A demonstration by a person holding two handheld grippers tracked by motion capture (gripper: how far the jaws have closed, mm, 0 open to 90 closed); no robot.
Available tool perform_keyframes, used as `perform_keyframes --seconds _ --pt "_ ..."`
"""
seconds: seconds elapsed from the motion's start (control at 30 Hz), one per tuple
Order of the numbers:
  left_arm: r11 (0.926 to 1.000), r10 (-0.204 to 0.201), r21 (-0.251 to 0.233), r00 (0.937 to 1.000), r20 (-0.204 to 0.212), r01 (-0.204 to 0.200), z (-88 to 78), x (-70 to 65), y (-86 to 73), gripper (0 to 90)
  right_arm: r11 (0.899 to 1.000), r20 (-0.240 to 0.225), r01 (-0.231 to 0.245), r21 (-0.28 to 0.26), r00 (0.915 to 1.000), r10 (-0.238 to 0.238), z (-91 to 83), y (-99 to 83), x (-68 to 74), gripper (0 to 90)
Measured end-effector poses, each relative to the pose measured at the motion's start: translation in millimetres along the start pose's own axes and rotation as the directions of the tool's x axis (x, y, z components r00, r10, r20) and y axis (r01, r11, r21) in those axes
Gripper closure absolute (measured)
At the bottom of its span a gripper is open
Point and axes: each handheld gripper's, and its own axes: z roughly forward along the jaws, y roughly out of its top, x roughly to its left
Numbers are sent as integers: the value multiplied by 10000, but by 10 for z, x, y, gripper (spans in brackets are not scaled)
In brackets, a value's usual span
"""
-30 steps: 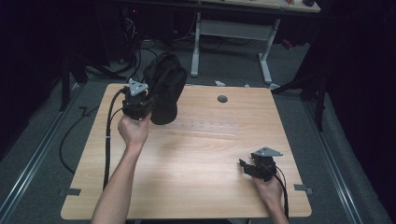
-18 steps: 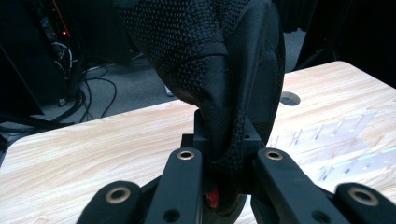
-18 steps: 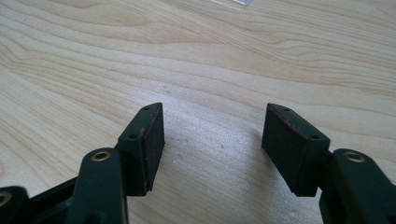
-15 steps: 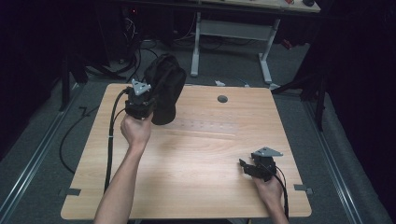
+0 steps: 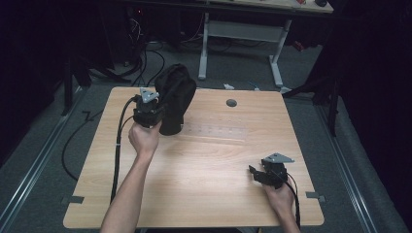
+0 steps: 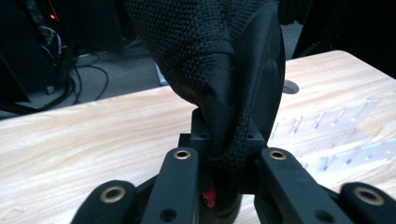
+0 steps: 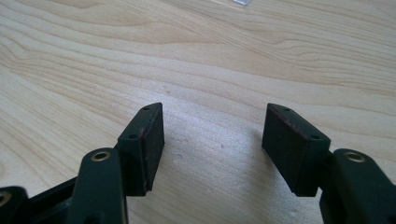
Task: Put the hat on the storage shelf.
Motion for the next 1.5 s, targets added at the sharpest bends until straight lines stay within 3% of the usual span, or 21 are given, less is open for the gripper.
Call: perform_keyframes --seconds 0.23,0.53,0.77,1.0,1.5 --pt "9991 -405 85 9991 97 404 -35 60 23 693 10000 4 0 3 10000 0 0 -1 1 389" --pt "9964 -829 215 9960 325 822 -91 96 58 453 10000 7 3 2 10000 -3 -1 -1 1 388" --pt "9962 -822 346 9950 574 803 -129 87 57 304 10000 3 -16 2 10000 16 -1 0 2 388" --pt "9938 -1078 350 9904 871 1051 -222 85 115 257 10000 1 -9 -1 10000 9 0 0 1 388" --pt "9941 -976 582 9889 1121 915 -423 121 94 258 10000 -4 -19 1 10000 19 0 0 1 388"
